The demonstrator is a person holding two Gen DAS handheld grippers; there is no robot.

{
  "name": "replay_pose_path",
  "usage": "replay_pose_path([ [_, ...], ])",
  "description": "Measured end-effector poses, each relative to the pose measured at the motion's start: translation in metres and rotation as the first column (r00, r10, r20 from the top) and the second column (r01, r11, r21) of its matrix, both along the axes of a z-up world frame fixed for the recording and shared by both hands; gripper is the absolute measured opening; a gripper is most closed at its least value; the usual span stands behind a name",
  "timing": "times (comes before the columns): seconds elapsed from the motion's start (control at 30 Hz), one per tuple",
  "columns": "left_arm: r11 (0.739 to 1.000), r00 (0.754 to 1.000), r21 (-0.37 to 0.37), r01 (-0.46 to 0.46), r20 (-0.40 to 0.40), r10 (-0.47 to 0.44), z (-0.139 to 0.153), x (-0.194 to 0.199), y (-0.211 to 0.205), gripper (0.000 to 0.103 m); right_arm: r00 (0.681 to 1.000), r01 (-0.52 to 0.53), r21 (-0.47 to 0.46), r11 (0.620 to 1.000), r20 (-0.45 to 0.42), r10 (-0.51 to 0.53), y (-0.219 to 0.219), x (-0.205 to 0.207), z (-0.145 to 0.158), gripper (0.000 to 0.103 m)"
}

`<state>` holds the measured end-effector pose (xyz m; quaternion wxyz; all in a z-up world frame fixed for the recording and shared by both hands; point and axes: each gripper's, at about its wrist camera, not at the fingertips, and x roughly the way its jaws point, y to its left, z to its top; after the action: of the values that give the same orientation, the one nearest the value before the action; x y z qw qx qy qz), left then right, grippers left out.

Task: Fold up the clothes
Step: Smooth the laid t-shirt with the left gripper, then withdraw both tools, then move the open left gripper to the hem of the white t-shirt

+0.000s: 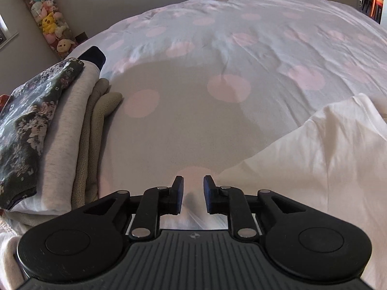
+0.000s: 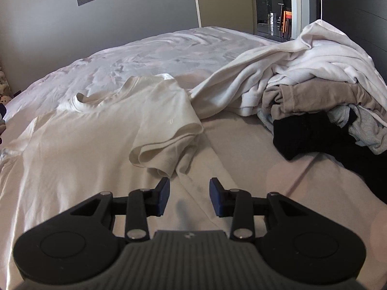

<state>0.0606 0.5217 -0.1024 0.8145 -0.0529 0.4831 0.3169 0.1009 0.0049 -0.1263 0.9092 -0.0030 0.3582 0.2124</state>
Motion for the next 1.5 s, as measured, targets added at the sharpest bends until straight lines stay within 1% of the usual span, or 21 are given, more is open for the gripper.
replay_pose_path([
  [0.07, 0.999, 1.000, -0.031, 0.026, 0.015, -0.025, 0.002, -0.012, -0.011, 0.017, 1.000, -0.003, 0.029, 1.000, 0.005, 0.003, 0.003, 0.009, 0.009, 0.039],
  [0.17, 0.995, 0.997, -0.077, 0.065, 0.039, -0.062, 0.005, -0.030, -0.026, 0.019, 1.000, 0.003, 0.034, 0.999, 0.017, -0.004, 0.009, 0.034, 0.022, 0.040],
  [0.2, 0.993, 0.996, -0.092, 0.079, 0.048, -0.074, 0.006, -0.036, -0.032, 0.019, 1.000, -0.003, 0.039, 0.999, 0.005, 0.003, 0.011, 0.044, 0.024, 0.040],
  [0.23, 0.990, 0.995, -0.107, 0.092, 0.056, -0.086, 0.007, -0.042, -0.037, 0.019, 1.000, 0.002, 0.036, 0.999, 0.003, -0.003, 0.013, 0.052, 0.025, 0.040],
  [0.27, 0.987, 0.993, -0.120, 0.105, 0.061, -0.099, 0.007, -0.047, -0.041, 0.019, 1.000, 0.001, 0.007, 1.000, 0.015, -0.001, 0.018, 0.060, 0.026, 0.040],
  [0.33, 0.983, 0.991, -0.133, 0.128, 0.057, -0.122, 0.001, -0.053, -0.045, 0.019, 1.000, -0.020, -0.018, 1.000, -0.002, 0.020, 0.026, 0.074, 0.021, 0.039],
  [0.37, 0.982, 0.990, -0.135, 0.135, 0.054, -0.129, -0.001, -0.055, -0.047, 0.019, 0.999, -0.030, -0.029, 0.999, -0.011, 0.030, 0.029, 0.081, 0.019, 0.036],
  [0.4, 0.980, 0.989, -0.138, 0.141, 0.051, -0.135, -0.003, -0.057, -0.048, 0.019, 0.999, -0.022, -0.029, 0.999, -0.033, 0.021, 0.030, 0.086, 0.017, 0.029],
  [0.43, 0.979, 0.989, -0.143, 0.146, 0.052, -0.140, -0.005, -0.059, -0.048, 0.019, 0.998, -0.013, -0.028, 1.000, -0.055, 0.012, 0.031, 0.090, 0.015, 0.008],
  [0.47, 0.977, 0.988, -0.150, 0.150, 0.055, -0.144, -0.006, -0.061, -0.048, 0.019, 0.997, -0.004, -0.028, 1.000, -0.077, 0.002, 0.031, 0.095, 0.013, 0.005],
  [0.6, 0.974, 0.986, -0.160, 0.161, 0.066, -0.152, -0.007, -0.066, -0.043, 0.019, 1.000, -0.001, -0.033, 0.999, -0.022, 0.001, 0.030, 0.097, 0.037, 0.004],
  [0.67, 0.975, 0.987, -0.163, 0.154, 0.072, -0.144, -0.008, -0.067, -0.040, 0.019, 1.000, -0.010, -0.056, 0.998, -0.003, 0.010, 0.030, 0.106, 0.055, 0.004],
  [0.8, 0.971, 0.988, -0.195, 0.142, 0.086, -0.127, -0.014, -0.066, -0.034, 0.019, 1.000, 0.012, -0.126, 0.992, 0.025, -0.009, 0.027, 0.135, 0.089, 0.004],
  [0.87, 0.968, 0.988, -0.206, 0.142, 0.088, -0.126, -0.017, -0.066, -0.033, 0.019, 0.999, 0.038, -0.174, 0.984, 0.042, -0.031, 0.021, 0.154, 0.100, 0.004],
  [0.97, 0.966, 0.988, -0.212, 0.148, 0.080, -0.134, -0.022, -0.062, -0.032, 0.019, 0.995, 0.096, -0.237, 0.967, 0.034, -0.091, 0.008, 0.187, 0.096, 0.003],
  [1.03, 0.965, 0.988, -0.218, 0.148, 0.078, -0.134, -0.024, -0.059, -0.032, 0.019, 0.990, 0.142, -0.249, 0.958, 0.009, -0.144, -0.002, 0.209, 0.085, 0.003],
  [1.1, 0.963, 0.988, -0.225, 0.146, 0.079, -0.132, -0.025, -0.056, -0.031, 0.019, 0.987, 0.155, -0.230, 0.961, -0.001, -0.159, -0.009, 0.225, 0.073, 0.003],
  [1.2, 0.960, 0.988, -0.237, 0.146, 0.079, -0.131, -0.025, -0.056, -0.032, 0.019, 0.989, 0.146, -0.258, 0.955, 0.004, -0.150, -0.005, 0.238, 0.055, 0.003],
  [1.27, 0.958, 0.988, -0.244, 0.147, 0.074, -0.133, -0.024, -0.057, -0.033, 0.020, 0.990, 0.138, -0.286, 0.948, 0.006, -0.142, -0.001, 0.241, 0.048, 0.003],
  [1.37, 0.955, 0.990, -0.261, 0.142, 0.064, -0.129, -0.022, -0.063, -0.037, 0.022, 0.990, 0.141, -0.270, 0.952, 0.011, -0.144, -0.001, 0.238, 0.050, 0.005],
  [1.5, 0.941, 0.990, -0.311, 0.136, 0.063, -0.122, -0.013, -0.084, -0.049, 0.023, 0.993, 0.114, -0.215, 0.970, 0.048, -0.106, -0.011, 0.210, 0.074, 0.014],
])
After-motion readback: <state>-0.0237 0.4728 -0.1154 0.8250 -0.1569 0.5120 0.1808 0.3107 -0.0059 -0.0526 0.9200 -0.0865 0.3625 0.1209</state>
